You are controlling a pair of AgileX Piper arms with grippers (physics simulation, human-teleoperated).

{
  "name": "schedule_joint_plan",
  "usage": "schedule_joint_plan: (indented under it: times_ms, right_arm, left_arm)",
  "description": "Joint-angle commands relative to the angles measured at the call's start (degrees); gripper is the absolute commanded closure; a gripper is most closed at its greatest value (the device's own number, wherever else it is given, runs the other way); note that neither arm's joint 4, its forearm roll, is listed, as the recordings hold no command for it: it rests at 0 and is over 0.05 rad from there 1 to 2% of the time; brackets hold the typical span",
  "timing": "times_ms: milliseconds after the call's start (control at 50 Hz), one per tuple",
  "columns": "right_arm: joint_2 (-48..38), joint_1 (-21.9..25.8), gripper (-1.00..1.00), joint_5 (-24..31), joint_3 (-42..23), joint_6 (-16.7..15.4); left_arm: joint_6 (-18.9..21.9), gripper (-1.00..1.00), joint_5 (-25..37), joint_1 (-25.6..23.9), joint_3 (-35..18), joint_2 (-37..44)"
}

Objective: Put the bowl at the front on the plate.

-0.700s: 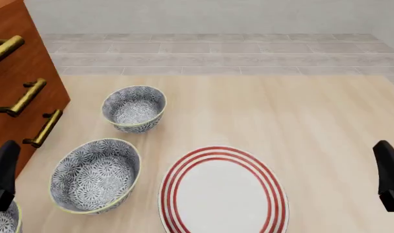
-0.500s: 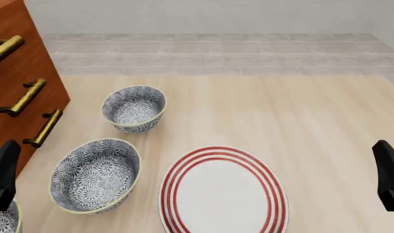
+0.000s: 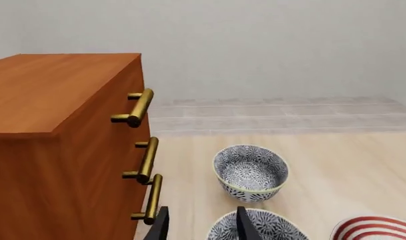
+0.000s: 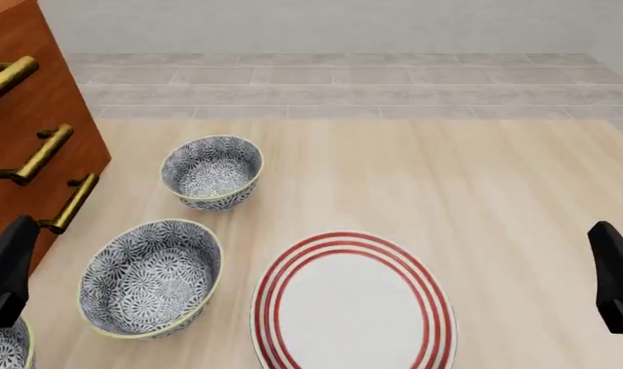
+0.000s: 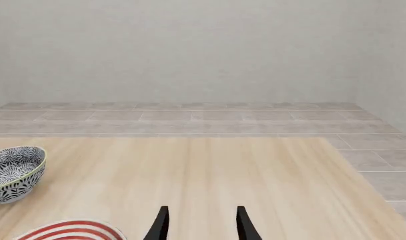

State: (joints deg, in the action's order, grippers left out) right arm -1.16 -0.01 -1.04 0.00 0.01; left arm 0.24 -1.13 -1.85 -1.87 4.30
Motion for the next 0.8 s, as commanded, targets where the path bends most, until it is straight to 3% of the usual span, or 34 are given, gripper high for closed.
schedule_joint_plan:
  times_ms: [20,60,100,140,160,180,200,220,240,300,400,460,480,520,600,660,680,780,800]
  right_arm:
    - [0.3,0.0,-1.00,0.3,0.0,0.0]
    - [0.3,0.0,-1.00,0.3,0.0,0.0]
    - [0.3,0.0,-1.00,0.3,0.0,0.0]
    - [0.3,0.0,-1.00,0.3,0.0,0.0]
    - [0.3,0.0,-1.00,0.3,0.0,0.0]
    - [0.3,0.0,-1.00,0.3,0.0,0.0]
    - [0.3,0.0,-1.00,0.3,0.0,0.0]
    - [0.3,0.0,-1.00,0.3,0.0,0.0]
    - [0.3,0.0,-1.00,0.3,0.0,0.0]
    - [0.3,0.0,-1.00,0.3,0.0,0.0]
    - [0.3,0.0,-1.00,0.3,0.0,0.0]
    - [0.3,0.0,-1.00,0.3,0.0,0.0]
    - [0.3,0.0,-1.00,0.3,0.0,0.0]
    - [0.3,0.0,-1.00,0.3,0.0,0.0]
    - [0.3,0.0,-1.00,0.3,0.0,0.0]
    - [0.3,0.0,-1.00,0.3,0.0,0.0]
    - [0.3,0.0,-1.00,0.3,0.0,0.0]
    - [0.3,0.0,-1.00,0.3,0.0,0.0]
    - [0.3,0.0,-1.00,0.3,0.0,0.0]
  left_arm:
    - [-1.4,-1.00,6.4,-0.4,-7.5,5.6]
    - [-6.1,-1.00,11.1,0.1,-10.7,6.3]
    - [-7.6,-1.00,17.2,-1.1,-14.1,5.2]
    - [-4.7,-1.00,21.8,-0.9,-17.1,4.7]
    - [-5.2,-1.00,24.1,0.7,-18.6,4.6]
    - [-4.5,-1.00,27.2,5.8,-20.7,5.7]
    - [-3.9,-1.00,28.7,5.9,-21.2,6.0]
    - [-4.4,-1.00,31.2,2.5,-22.9,4.5]
    - [-7.5,-1.00,35.6,1.1,-24.8,4.7]
    - [-5.7,-1.00,41.0,0.3,-28.9,5.4]
    - [-6.7,-1.00,47.5,-1.8,-33.4,7.3]
    - [-5.2,-1.00,49.9,-1.9,-34.7,7.8]
    - [-7.2,-1.00,52.0,-2.7,-36.7,8.5]
    - [-7.4,-1.00,53.6,-3.4,-38.0,10.0]
    - [-6.8,-1.00,56.8,-2.6,-40.2,12.7]
    - [-8.4,-1.00,59.4,-3.1,-41.7,13.7]
    - [-11.8,-1.00,61.2,-4.1,-41.6,13.8]
    - [-14.1,-1.00,66.1,-3.9,-42.7,13.2]
    - [-16.4,-1.00,66.6,-4.4,-42.5,12.8]
